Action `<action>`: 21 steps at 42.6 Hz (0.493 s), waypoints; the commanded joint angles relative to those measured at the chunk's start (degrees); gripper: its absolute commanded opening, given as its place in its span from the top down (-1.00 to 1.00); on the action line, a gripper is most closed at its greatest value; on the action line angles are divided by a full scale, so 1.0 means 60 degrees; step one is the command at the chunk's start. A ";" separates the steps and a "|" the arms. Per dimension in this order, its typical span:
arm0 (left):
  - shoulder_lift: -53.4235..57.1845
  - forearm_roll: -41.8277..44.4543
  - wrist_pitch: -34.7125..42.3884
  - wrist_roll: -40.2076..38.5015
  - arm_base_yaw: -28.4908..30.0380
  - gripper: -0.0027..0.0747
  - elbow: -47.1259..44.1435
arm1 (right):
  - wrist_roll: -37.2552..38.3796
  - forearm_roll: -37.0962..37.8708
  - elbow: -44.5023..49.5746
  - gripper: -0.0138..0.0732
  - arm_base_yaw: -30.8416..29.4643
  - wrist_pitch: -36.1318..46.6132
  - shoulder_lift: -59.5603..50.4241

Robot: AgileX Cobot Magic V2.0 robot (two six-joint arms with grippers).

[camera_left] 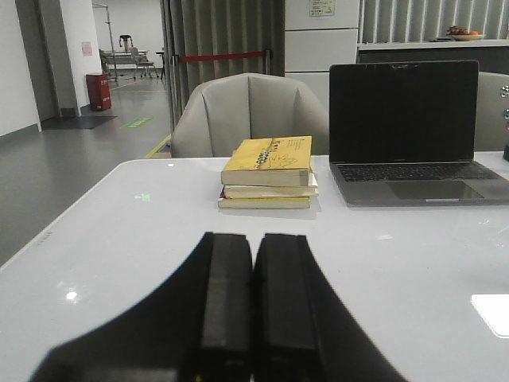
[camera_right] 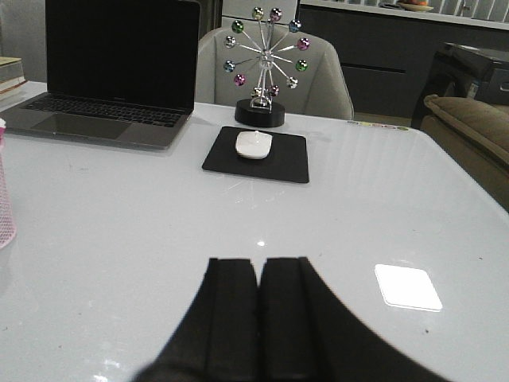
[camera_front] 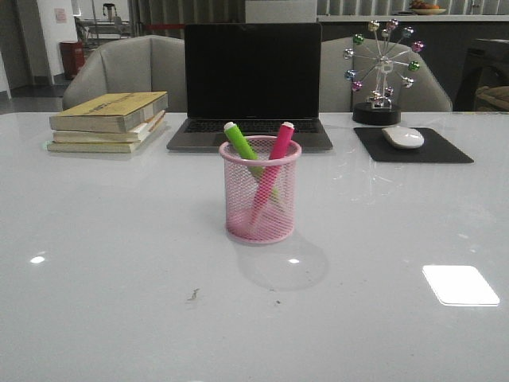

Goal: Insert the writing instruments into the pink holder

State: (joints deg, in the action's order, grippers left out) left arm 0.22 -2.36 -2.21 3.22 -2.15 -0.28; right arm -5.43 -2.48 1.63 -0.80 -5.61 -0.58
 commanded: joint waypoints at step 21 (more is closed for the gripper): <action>0.0189 0.0000 0.0878 -0.0048 -0.0055 0.70 -0.0043 | 0.0814 -0.0002 -0.0042 0.55 -0.0063 0.1156 -0.0189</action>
State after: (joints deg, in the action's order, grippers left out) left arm 0.22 -2.27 -2.21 3.22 -2.15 -0.28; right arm -1.19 -2.48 1.63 -0.80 -4.63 -0.58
